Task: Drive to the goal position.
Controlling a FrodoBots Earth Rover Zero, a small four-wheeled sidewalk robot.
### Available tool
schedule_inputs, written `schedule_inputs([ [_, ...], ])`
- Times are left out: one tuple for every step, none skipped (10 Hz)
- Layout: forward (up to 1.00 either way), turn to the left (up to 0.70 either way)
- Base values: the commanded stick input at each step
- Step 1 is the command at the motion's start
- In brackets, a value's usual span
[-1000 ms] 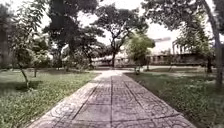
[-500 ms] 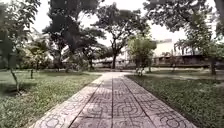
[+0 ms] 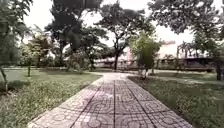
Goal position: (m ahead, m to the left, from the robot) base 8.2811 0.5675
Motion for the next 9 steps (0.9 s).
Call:
schedule_inputs([
  [0.7,0.0],
  [0.7,0.0],
  [0.7,0.0],
  [0.7,0.0],
  [0.7,0.0],
  [0.7,0.0],
  [0.7,0.0],
  [0.7,0.0],
  [0.7,0.0],
])
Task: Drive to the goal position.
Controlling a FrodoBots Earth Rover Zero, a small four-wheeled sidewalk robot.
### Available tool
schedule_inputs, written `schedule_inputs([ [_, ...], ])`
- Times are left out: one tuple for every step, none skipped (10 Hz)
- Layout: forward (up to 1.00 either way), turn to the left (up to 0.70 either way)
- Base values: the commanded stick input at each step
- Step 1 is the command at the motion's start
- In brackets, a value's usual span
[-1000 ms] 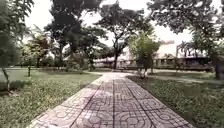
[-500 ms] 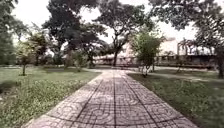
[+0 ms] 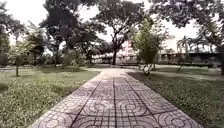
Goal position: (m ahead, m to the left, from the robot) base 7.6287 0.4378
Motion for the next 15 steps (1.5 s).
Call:
schedule_inputs([
  [0.7,0.0],
  [0.7,0.0],
  [0.7,0.0],
  [0.7,0.0],
  [0.7,0.0],
  [0.7,0.0],
  [0.7,0.0],
  [0.7,0.0],
  [0.7,0.0],
  [0.7,0.0],
  [0.7,0.0],
  [0.7,0.0],
  [0.7,0.0],
  [0.7,0.0],
  [0.7,0.0],
])
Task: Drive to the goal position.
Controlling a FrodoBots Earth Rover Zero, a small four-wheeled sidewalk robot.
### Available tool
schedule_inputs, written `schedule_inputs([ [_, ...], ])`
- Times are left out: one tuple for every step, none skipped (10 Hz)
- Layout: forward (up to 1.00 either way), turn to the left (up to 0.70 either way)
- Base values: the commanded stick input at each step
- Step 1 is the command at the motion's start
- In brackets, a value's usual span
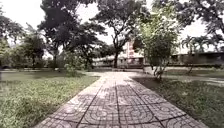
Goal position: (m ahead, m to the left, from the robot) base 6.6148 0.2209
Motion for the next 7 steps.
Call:
schedule_inputs([
  [0.7,0.0],
  [0.7,0.0],
  [0.7,0.0],
  [0.7,0.0],
  [0.7,0.0],
  [0.7,0.0],
  [0.7,0.0],
])
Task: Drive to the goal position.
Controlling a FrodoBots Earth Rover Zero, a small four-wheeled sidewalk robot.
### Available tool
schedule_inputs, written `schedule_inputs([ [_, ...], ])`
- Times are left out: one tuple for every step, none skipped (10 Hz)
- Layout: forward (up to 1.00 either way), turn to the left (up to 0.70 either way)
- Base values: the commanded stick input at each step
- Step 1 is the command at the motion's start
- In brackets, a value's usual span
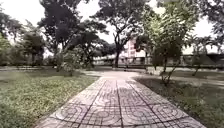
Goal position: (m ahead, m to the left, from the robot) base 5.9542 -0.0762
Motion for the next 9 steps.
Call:
schedule_inputs([
  [0.7,0.0],
  [0.7,0.0],
  [0.7,0.0],
  [0.7,0.0],
  [0.7,0.0],
  [0.7,0.0],
  [0.7,0.0],
  [0.7,0.0],
  [0.7,0.0],
])
